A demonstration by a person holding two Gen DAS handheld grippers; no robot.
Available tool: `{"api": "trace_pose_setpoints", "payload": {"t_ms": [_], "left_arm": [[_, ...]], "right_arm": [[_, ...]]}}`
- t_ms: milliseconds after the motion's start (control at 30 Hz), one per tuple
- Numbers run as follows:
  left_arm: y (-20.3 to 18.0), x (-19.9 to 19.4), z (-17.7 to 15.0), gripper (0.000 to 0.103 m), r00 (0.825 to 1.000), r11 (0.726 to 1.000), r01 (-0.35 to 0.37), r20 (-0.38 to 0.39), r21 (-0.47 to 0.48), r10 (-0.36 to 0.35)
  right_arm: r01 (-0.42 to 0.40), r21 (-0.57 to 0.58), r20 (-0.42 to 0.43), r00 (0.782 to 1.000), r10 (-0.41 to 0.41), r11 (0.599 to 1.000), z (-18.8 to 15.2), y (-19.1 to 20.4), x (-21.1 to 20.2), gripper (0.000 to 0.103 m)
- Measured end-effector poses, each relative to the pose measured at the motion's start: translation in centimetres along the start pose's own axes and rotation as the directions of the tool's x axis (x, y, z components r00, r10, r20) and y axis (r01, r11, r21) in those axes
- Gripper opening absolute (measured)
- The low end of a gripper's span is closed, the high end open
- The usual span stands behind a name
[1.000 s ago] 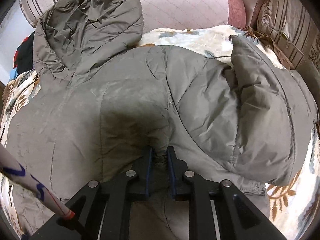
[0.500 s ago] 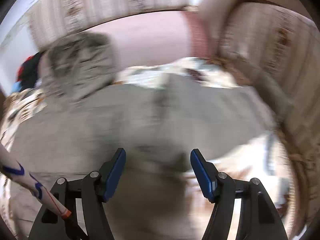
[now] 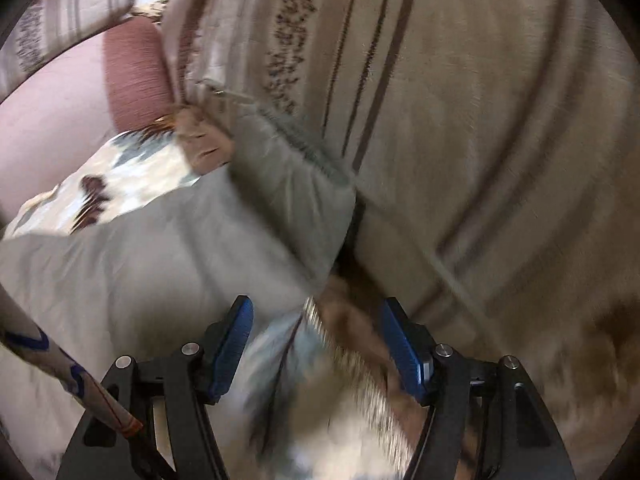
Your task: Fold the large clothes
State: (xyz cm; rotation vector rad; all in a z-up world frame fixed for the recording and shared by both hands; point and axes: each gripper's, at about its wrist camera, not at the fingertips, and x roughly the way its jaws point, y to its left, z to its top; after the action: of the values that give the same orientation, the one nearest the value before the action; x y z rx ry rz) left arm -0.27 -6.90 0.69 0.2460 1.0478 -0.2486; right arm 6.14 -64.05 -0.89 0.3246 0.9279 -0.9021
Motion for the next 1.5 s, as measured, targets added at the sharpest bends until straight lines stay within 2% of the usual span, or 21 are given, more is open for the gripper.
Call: {"api": "trace_pose_setpoints", "payload": {"t_ms": [100, 167, 233, 267, 333, 567, 667, 800, 900, 1000, 1200, 1500], "left_arm": [[-0.1, 1.0, 0.3, 0.076, 0.999, 1.0, 0.001, -0.036, -0.007, -0.001], [-0.3, 1.3, 0.5, 0.076, 0.999, 1.0, 0.003, -0.042, -0.011, -0.003], [-0.5, 1.4, 0.5, 0.076, 0.999, 1.0, 0.0, -0.039, -0.004, 0.0], [-0.6, 1.4, 0.5, 0.076, 0.999, 1.0, 0.001, -0.038, 0.002, -0.001], [-0.7, 1.3, 0.3, 0.076, 0.999, 1.0, 0.004, -0.036, 0.012, -0.004], [0.9, 0.4, -0.2, 0.076, 0.999, 0.999, 0.033, -0.004, -0.023, -0.033], [1.7, -0.2, -0.7, 0.076, 0.999, 0.998, 0.05, 0.017, -0.046, -0.049], [2.9, -1.2, -1.2, 0.076, 0.997, 0.995, 0.068, 0.046, -0.074, -0.065], [3.7, -1.9, -1.8, 0.076, 0.995, 0.993, 0.079, 0.068, -0.093, -0.073], [4.8, -2.4, -2.4, 0.076, 0.993, 0.99, 0.083, 0.088, -0.114, -0.073], [7.4, -2.7, -3.7, 0.076, 0.992, 0.983, 0.076, 0.114, -0.168, -0.057], [12.6, -2.2, -5.2, 0.076, 0.993, 0.962, 0.03, 0.121, -0.27, 0.003]], "right_arm": [[-0.011, 0.013, 0.0, 1.0, 0.011, 1.0, 1.1, 0.4, 1.3, 0.07], [-0.043, -0.016, -0.004, 0.999, 0.043, 0.999, 1.5, 1.5, 2.0, 0.055], [0.003, -0.039, 0.004, 1.0, -0.003, 0.999, 1.7, 2.0, 2.1, 0.024], [-0.002, -0.034, 0.007, 1.0, 0.002, 0.999, 1.6, 1.8, 1.9, 0.018], [-0.034, 0.004, 0.009, 0.999, 0.034, 0.999, 1.9, 0.6, 0.9, 0.012], [-0.045, 0.153, 0.131, 0.991, 0.025, 0.987, 5.1, -4.3, -6.8, 0.009], [-0.059, 0.147, 0.188, 0.982, 0.031, 0.987, 6.1, -3.8, -10.8, 0.009], [-0.167, 0.09, 0.235, 0.962, 0.142, 0.982, 6.2, -1.4, -16.1, 0.009], [-0.263, 0.013, 0.25, 0.935, 0.252, 0.965, 5.6, 1.8, -20.1, 0.009], [-0.359, -0.083, 0.238, 0.899, 0.368, 0.93, 4.4, 6.6, -23.7, 0.009], [-0.544, -0.249, 0.116, 0.804, 0.583, 0.801, -0.3, 19.0, -28.3, 0.009], [-0.689, -0.389, -0.127, 0.698, 0.705, 0.612, -10.9, 35.1, -30.6, 0.009]]}}
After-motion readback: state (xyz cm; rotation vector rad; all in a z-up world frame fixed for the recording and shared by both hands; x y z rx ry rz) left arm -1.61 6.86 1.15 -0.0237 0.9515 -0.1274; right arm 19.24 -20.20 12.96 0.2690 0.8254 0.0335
